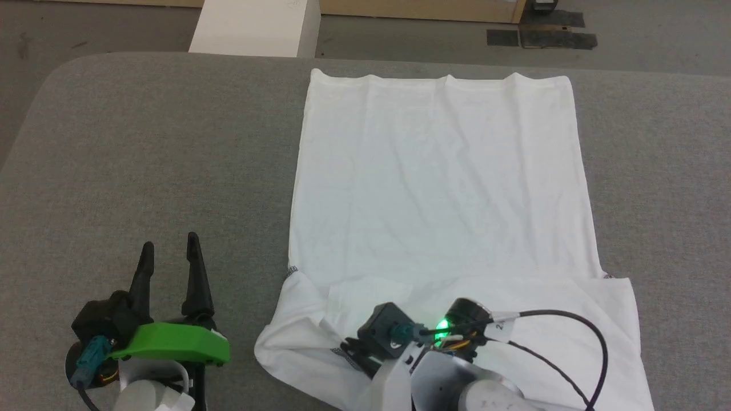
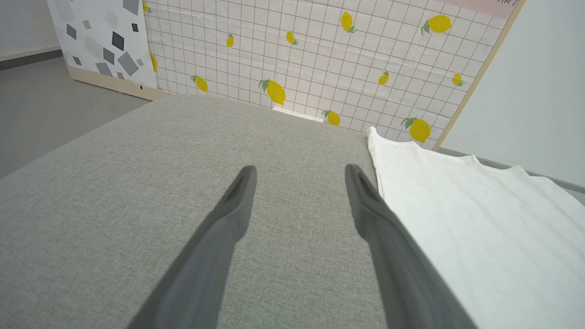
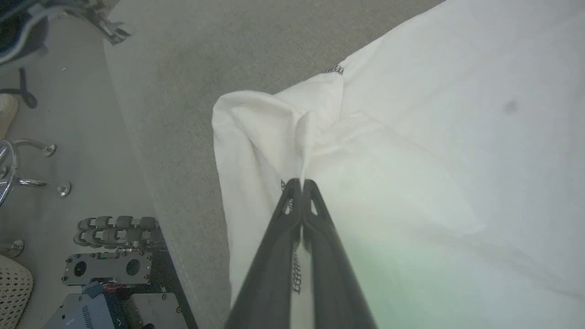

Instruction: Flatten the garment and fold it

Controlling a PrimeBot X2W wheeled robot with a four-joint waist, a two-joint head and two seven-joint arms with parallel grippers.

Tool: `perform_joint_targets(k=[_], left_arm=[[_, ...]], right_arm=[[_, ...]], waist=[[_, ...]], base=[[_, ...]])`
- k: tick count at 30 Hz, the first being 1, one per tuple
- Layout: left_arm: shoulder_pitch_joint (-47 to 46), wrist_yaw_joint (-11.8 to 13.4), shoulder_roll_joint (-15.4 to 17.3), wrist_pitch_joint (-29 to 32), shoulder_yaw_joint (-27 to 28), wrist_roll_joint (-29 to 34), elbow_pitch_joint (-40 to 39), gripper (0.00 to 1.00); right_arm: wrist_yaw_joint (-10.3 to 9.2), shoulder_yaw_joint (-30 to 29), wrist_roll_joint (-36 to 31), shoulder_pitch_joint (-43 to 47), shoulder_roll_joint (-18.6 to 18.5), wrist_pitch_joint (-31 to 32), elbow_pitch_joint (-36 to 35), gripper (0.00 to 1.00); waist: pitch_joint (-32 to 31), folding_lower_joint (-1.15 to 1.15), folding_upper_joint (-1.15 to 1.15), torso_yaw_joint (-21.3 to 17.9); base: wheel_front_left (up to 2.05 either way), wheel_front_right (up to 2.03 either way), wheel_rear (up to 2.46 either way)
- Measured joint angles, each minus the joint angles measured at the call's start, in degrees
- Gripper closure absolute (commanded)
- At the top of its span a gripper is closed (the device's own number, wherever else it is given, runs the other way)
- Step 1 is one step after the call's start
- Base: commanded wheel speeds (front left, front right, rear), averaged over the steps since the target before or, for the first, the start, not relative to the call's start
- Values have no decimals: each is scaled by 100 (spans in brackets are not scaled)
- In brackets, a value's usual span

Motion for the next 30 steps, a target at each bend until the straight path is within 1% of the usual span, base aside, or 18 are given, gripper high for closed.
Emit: perform_joint_targets(k=[4,7,8,9,10,12,14,17,20,23,26,30], left_arm=[[0,-1,-3,0,21,-2,24,0],[-1,-5,-5,0,22,-2,51,0],[-1,-7,-5,0,22,-2,65,0],[-1,-8,-7,0,21,-2,78,0],[-1,-9,-8,0,22,-2,86,0],[-1,-22,-9,0,36,-2,103,0],[1,-35,-10,0,47,-2,121,0],[6,-47,-13,0,57,0,140,0],[31,-48,-10,0,85,25,134,0],[67,-57,14,0,82,51,124,0],[59,-99,80,0,31,81,114,0],[-83,-137,227,47,-76,198,87,0]], right_arm=[[0,385,162,-190,81,-194,505,100],[0,465,230,-256,114,-238,857,100],[0,476,268,-269,118,-240,968,97],[0,495,314,-272,115,-221,1045,85],[0,502,366,-272,116,-224,1072,0],[0,481,537,-272,122,-270,1060,0],[0,376,691,-271,120,-449,895,0],[1,-57,855,-257,105,-949,285,0],[1,-843,784,-149,9,-1350,-414,0],[0,-1900,545,202,-105,-1714,-1077,0],[0,-2788,198,469,-152,-1995,-1411,0],[0,-3715,-78,750,-130,-2219,-1485,0]], waist=[[15,0,0,39],[0,0,0,51],[-6,0,0,52],[-14,0,0,51],[-20,0,0,47],[-43,0,0,27],[-78,0,0,6],[-148,0,0,-30],[-207,0,0,-101],[-235,0,0,-220],[-223,0,0,-350],[-125,0,0,-508]], base=[[0,0,0],[0,0,0],[0,0,0],[0,0,0],[0,0,0],[0,0,0],[0,0,0],[0,0,0],[0,0,0],[0,0,0],[0,0,0],[0,0,0]])
